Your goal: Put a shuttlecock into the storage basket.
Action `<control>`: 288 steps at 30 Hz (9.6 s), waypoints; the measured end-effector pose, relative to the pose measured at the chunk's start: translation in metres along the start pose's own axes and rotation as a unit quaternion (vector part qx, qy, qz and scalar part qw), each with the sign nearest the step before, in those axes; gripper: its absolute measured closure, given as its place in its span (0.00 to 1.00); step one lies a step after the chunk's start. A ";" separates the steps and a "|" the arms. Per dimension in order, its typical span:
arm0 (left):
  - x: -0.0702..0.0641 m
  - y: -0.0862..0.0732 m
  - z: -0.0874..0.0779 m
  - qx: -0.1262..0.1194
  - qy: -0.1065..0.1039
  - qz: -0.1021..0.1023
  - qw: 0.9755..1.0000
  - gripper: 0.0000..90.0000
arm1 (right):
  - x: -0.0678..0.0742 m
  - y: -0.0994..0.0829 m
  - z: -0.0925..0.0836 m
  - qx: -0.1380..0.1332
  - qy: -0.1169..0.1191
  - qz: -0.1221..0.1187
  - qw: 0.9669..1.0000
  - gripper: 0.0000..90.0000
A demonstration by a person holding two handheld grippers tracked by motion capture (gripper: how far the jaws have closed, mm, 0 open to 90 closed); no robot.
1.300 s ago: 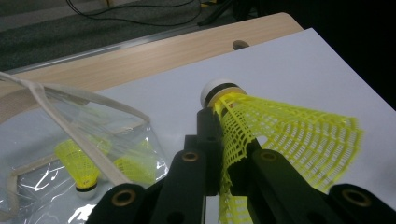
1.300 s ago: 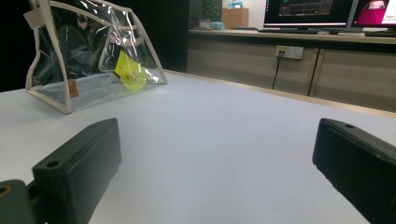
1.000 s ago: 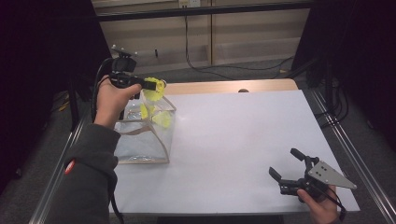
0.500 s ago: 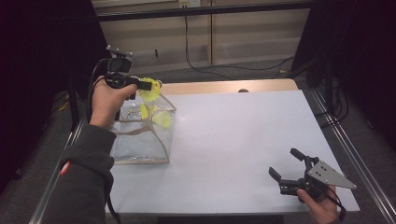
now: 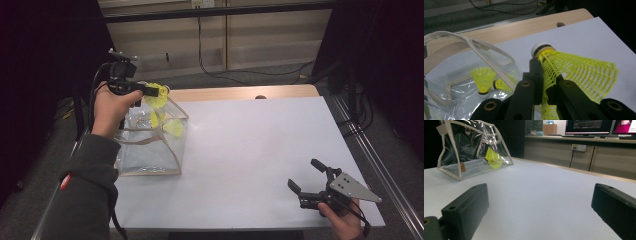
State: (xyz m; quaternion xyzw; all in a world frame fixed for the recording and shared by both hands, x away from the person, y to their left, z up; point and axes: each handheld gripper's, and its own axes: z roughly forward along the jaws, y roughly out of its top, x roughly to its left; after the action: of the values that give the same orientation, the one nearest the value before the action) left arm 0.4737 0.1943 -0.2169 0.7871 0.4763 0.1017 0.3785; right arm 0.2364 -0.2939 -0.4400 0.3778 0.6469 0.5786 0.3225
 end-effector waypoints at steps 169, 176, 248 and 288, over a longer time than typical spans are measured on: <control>0.054 -0.046 0.000 0.021 0.050 -0.041 0.998 0.96 | 0.000 0.000 0.000 0.000 0.001 -0.002 1.000 0.01; 0.054 -0.047 0.001 0.019 0.047 -0.046 0.998 0.94 | 0.000 0.000 0.000 0.001 0.000 -0.003 1.000 0.01; -0.040 -0.078 -0.005 -0.106 -0.153 0.057 0.981 0.14 | 0.000 -0.001 -0.001 0.002 -0.004 0.000 1.000 0.01; -0.064 -0.110 0.007 -0.146 -0.228 0.084 0.959 0.12 | 0.000 -0.001 -0.002 0.003 -0.003 -0.002 1.000 0.02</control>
State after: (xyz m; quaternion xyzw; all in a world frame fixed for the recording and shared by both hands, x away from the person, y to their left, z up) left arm 0.3699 0.1665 -0.2854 0.7628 0.2890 0.0195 0.5781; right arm 0.2350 -0.2948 -0.4409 0.3793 0.6485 0.5747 0.3244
